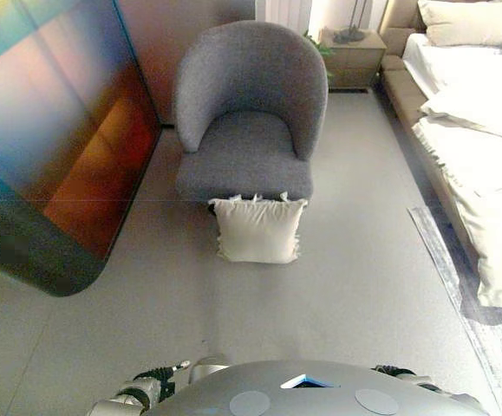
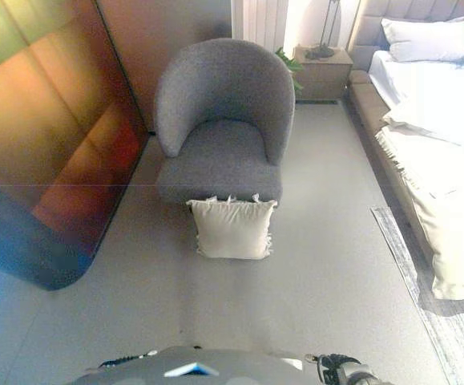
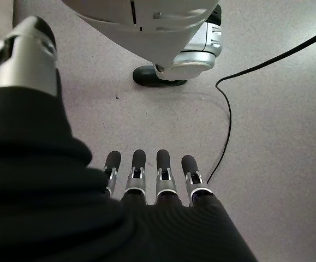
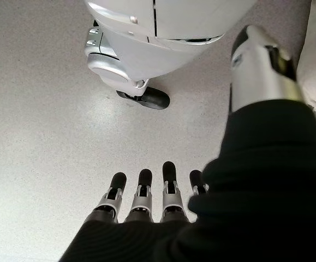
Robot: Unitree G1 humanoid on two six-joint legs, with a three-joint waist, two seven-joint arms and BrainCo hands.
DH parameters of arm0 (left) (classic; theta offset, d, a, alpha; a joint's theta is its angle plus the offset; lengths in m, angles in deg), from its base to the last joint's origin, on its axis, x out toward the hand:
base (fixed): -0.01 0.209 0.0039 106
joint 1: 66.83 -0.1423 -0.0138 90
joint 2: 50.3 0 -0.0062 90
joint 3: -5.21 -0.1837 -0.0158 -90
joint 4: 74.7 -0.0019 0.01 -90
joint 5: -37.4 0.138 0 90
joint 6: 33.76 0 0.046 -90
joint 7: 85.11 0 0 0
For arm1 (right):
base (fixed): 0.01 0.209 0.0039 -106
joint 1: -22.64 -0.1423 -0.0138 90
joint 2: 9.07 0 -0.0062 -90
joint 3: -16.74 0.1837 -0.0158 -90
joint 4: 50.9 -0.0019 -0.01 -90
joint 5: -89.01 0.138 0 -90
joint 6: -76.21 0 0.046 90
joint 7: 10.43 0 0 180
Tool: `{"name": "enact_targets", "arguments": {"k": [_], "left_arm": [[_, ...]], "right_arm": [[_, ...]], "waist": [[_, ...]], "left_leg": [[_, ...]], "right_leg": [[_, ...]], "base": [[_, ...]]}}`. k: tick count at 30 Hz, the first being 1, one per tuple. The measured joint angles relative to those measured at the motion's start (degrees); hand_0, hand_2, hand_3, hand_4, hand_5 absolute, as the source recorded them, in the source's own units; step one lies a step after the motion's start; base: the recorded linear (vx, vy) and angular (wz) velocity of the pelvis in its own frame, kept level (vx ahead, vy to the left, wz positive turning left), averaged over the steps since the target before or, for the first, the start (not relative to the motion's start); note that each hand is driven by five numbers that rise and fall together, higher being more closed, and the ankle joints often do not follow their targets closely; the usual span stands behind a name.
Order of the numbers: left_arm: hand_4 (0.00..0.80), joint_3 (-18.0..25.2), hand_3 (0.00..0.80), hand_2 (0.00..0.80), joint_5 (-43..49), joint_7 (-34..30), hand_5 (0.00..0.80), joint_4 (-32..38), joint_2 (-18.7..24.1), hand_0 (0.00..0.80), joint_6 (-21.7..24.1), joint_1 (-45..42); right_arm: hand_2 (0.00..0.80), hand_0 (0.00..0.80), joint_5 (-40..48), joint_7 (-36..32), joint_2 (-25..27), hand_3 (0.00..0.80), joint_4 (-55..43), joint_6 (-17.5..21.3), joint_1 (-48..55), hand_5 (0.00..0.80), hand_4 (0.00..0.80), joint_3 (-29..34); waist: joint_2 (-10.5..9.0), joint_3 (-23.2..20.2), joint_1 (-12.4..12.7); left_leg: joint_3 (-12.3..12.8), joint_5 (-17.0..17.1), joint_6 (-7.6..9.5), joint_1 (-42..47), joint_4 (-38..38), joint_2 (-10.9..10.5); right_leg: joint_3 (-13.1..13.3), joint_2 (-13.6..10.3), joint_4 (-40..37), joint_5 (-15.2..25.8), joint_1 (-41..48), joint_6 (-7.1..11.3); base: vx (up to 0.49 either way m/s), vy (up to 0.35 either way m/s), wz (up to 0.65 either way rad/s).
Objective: Pick up the cushion and take it to the sofa
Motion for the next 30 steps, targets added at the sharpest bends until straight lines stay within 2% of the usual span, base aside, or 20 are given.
{"name": "enact_targets", "arguments": {"k": [3, 6, 8, 9, 10, 12, 13, 14, 15, 16, 17, 18, 20, 21, 22, 24, 25, 27, 29, 30], "left_arm": [[0.000, 0.00, 0.000, 0.000, -0.01, 0.01, 0.000, -0.17, -0.03, 0.000, 0.88, 0.62], [0.000, 0.26, 0.000, 0.000, -0.02, 0.01, 0.000, -1.88, 0.12, 0.000, 2.48, 3.43], [0.000, 0.82, 0.000, 0.000, -0.09, -0.16, 0.000, -3.48, 0.11, 0.000, 3.20, 5.03], [0.000, 1.14, 0.000, 0.000, -0.25, -0.17, 0.000, -3.62, 0.09, 0.000, 3.52, 5.41], [0.000, 1.30, 0.000, 0.000, -0.63, -0.17, 0.000, -3.58, 0.11, 0.000, 3.68, 5.34], [0.000, 1.27, 0.000, 0.000, -0.73, -0.63, 0.000, -3.64, -0.21, 0.000, 3.67, 4.43], [0.000, 1.34, 0.000, 0.000, -0.72, -0.73, 0.000, -3.77, -1.05, 0.000, 3.89, 3.50], [0.000, 2.13, 0.000, 0.000, -0.72, -0.85, 0.000, -4.26, -2.67, 0.000, 4.14, 2.92], [0.000, 2.63, 0.000, 0.000, -0.63, -1.27, 0.000, -2.72, -1.37, 0.000, 4.59, 2.81], [0.000, 3.06, 0.000, 0.000, -0.56, -1.53, 0.000, -0.50, 1.37, 0.000, 4.99, 1.09], [0.000, 3.60, 0.000, 0.000, -0.50, -1.59, 0.000, -0.52, 2.98, 0.000, 5.13, 1.25], [0.000, 3.49, 0.000, 0.000, -0.51, -2.16, 0.000, -1.10, 2.23, 0.000, 4.69, 1.27], [0.000, 3.38, 0.000, 0.000, -0.52, -2.81, 0.000, -1.98, 0.45, 0.000, 4.26, 1.16], [0.000, 2.89, 0.000, 0.000, -0.58, -2.87, 0.000, -2.00, -0.36, 0.000, 4.15, 0.96], [0.000, 2.32, 0.000, 0.000, -0.62, -2.87, 0.000, -1.96, -1.41, 0.000, 4.11, 0.86], [0.000, 2.30, 0.000, 0.000, -1.26, -2.75, 0.000, -1.95, -2.23, 0.000, 3.95, 0.39], [0.000, 2.41, 0.000, 0.000, -1.26, -2.64, 0.000, -1.95, -2.12, 0.000, 3.58, 0.41], [0.000, 2.45, 0.000, 0.000, -1.24, -2.66, 0.000, -1.96, -2.07, 0.000, 3.16, 0.41], [0.000, 3.01, 0.000, 0.000, -1.20, -2.66, 0.000, -1.84, -1.39, 0.000, 2.66, 0.59], [0.000, 3.77, 0.000, 0.000, -1.18, -2.68, 0.000, -1.05, -0.99, 0.000, 2.57, 0.75]], "right_arm": [[0.000, 0.000, -0.02, 0.00, 0.01, 0.000, -0.01, 0.01, -0.43, 0.000, 0.000, -0.01], [0.000, 0.000, 0.00, -0.01, -0.18, 0.000, 0.55, 0.03, -3.83, 0.000, 0.000, -0.02], [0.000, 0.000, 0.00, 0.02, -0.14, 0.000, 0.84, 0.08, -6.26, 0.000, 0.000, -0.13], [0.000, 0.000, 0.00, 0.03, -0.12, 0.000, 0.83, 0.15, -6.80, 0.000, 0.000, -0.15], [0.000, 0.000, 0.00, 0.03, 0.08, 0.000, 0.89, 0.23, -6.89, 0.000, 0.000, -0.51], [0.000, 0.000, -0.04, 0.00, 0.76, 0.000, 1.77, 0.48, -6.89, 0.000, 0.000, -2.19], [0.000, 0.000, -0.04, -0.11, 1.38, 0.000, 2.25, 0.77, -7.03, 0.000, 0.000, -2.82], [0.000, 0.000, -0.05, -0.25, 2.98, 0.000, 2.60, 0.77, -7.14, 0.000, 0.000, -2.80], [0.000, 0.000, -0.28, 0.19, 1.05, 0.000, 3.01, 0.51, -7.06, 0.000, 0.000, -3.03], [0.000, 0.000, -0.31, -0.27, -1.68, 0.000, 3.31, 0.43, -6.14, 0.000, 0.000, -3.13], [0.000, 0.000, -0.41, -0.21, -2.56, 0.000, 3.17, 0.67, -5.92, 0.000, 0.000, -2.68], [0.000, 0.000, -0.50, 0.03, -1.74, 0.000, 3.35, 0.55, -6.04, 0.000, 0.000, -2.30], [0.000, 0.000, -0.87, 0.06, -1.11, 0.000, 3.39, 0.62, -6.53, 0.000, 0.000, -2.28], [0.000, 0.000, -1.21, 0.02, -0.76, 0.000, 3.40, 0.52, -6.52, 0.000, 0.000, -2.25], [0.000, 0.000, -1.51, 0.03, -0.08, 0.000, 3.39, 0.52, -6.58, 0.000, 0.000, -2.26], [0.000, 0.000, -1.83, 0.03, 0.45, 0.000, 3.38, 0.51, -6.97, 0.000, 0.000, -2.30], [0.000, 0.000, -2.25, 0.04, 0.18, 0.000, 3.48, 0.39, -7.18, 0.000, 0.000, -2.30], [0.000, 0.000, -2.29, 0.13, -0.03, 0.000, 4.28, -0.32, -7.56, 0.000, 0.000, -1.72], [0.000, 0.000, -2.36, 0.54, -1.07, 0.000, 5.42, -0.66, -7.37, 0.000, 0.000, -0.98], [0.000, 0.000, -2.72, 0.51, -1.92, 0.000, 5.78, -0.66, -7.84, 0.000, 0.000, -0.59]], "waist": [[0.12, 0.76, 0.05], [-1.08, 4.90, 0.28], [-3.37, 6.68, 0.60], [-4.42, 7.08, 0.71], [-5.10, 7.41, 1.63], [-4.46, 7.30, 2.19], [-2.13, 6.78, 3.38], [4.33, 6.31, 3.49], [3.87, 7.56, 5.18], [-0.56, 7.33, 5.11], [-1.84, 8.17, 3.83], [-1.27, 8.28, 4.59], [-1.27, 8.82, 6.87], [-1.07, 9.49, 6.99], [0.32, 9.80, 6.94], [2.13, 9.54, 7.52], [2.24, 9.47, 8.23], [2.12, 9.37, 8.51], [-0.68, 8.39, 9.96], [-2.11, 8.81, 10.75]], "left_leg": [[-0.29, -0.13, 0.00, -0.60, 2.01, 0.10], [-1.39, -0.57, -0.26, -6.56, 13.45, -0.03], [-2.00, 3.79, -4.30, -12.57, 22.77, -1.06], [-2.73, 6.74, -5.24, -13.84, 24.09, -1.68], [-3.10, 8.15, -4.94, -14.83, 25.50, -2.05], [-2.77, 3.62, -3.49, -14.55, 27.46, -4.21], [-2.91, 0.93, -2.00, -12.75, 22.40, -4.00], [-3.08, -2.47, -1.46, -11.16, 16.58, 1.18], [-0.82, -5.02, -0.81, -9.54, 13.98, 2.38], [0.85, -4.30, -1.57, -10.38, 14.84, 1.79], [0.89, -4.53, -1.71, -13.19, 19.88, 2.47], [0.21, -4.83, -2.37, -14.26, 19.66, 3.56], [0.44, -3.61, -1.81, -14.18, 13.20, 3.28], [0.13, -2.36, -1.28, -14.34, 9.30, 2.94], [-0.53, -0.72, -1.24, -14.35, 5.47, 3.20], [-1.83, 0.75, -0.97, -15.72, 3.18, 3.74], [-2.03, 1.14, -0.44, -16.69, 2.62, 3.83], [-1.69, 1.65, 0.10, -17.55, 0.30, 3.96], [-0.84, 10.23, -1.56, -15.93, 0.30, 0.98], [-0.89, 10.84, -0.94, -15.08, 1.95, -0.51]], "right_leg": [[-0.16, 0.09, 0.27, -0.18, 0.08, 0.15], [-0.15, -0.60, 5.17, -2.03, -2.52, -1.38], [0.83, -2.04, 8.41, -2.58, -5.11, -2.20], [1.30, -2.93, 8.56, -2.32, -5.66, -2.75], [1.74, -3.49, 8.30, -2.15, -5.96, -3.19], [2.34, -3.86, 6.21, -2.03, -6.20, -3.37], [3.63, -1.21, 4.74, -2.91, -5.79, -2.70], [2.81, 4.93, 15.71, -4.40, -8.80, -4.69], [2.43, 6.43, 32.60, -11.50, -11.61, -3.94], [2.40, 5.61, 34.24, -16.85, -9.57, -6.52], [4.08, 5.92, 27.00, -21.47, -5.48, -8.82], [5.24, 6.93, 25.39, -20.76, -5.28, -9.20], [8.76, 6.64, 22.19, -18.65, -2.90, -10.14], [10.35, 6.70, 19.99, -17.82, -0.90, -9.80], [11.52, 6.81, 18.08, -17.55, 1.36, -9.37], [14.49, 7.00, 15.17, -17.75, 4.32, -8.84], [17.18, 6.77, 13.57, -18.14, 6.00, -8.57], [19.03, 5.52, 10.32, -18.76, 9.14, -7.43], [20.20, 0.41, 9.42, -20.40, 10.93, -4.55], [19.90, -1.52, 10.85, -19.87, 10.73, -3.57]], "base": [[-0.058, -0.124, 0.07], [-0.069, -0.121, 0.07], [0.008, -0.029, -0.12], [0.099, 0.037, -0.21], [0.181, 0.061, -0.30], [0.279, 0.054, -0.55], [0.384, 0.061, -0.62], [0.443, 0.079, -0.54], [0.464, 0.096, -0.19], [0.482, 0.121, 0.32], [0.490, 0.144, 0.48], [0.500, 0.159, 0.22], [0.490, 0.164, -0.09], [0.539, 0.187, 0.30], [0.518, 0.187, 0.31], [0.555, 0.219, -0.04], [0.605, 0.270, -0.21], [0.561, 0.259, -0.29], [0.568, 0.270, -0.73], [0.515, 0.257, -1.06]]}}
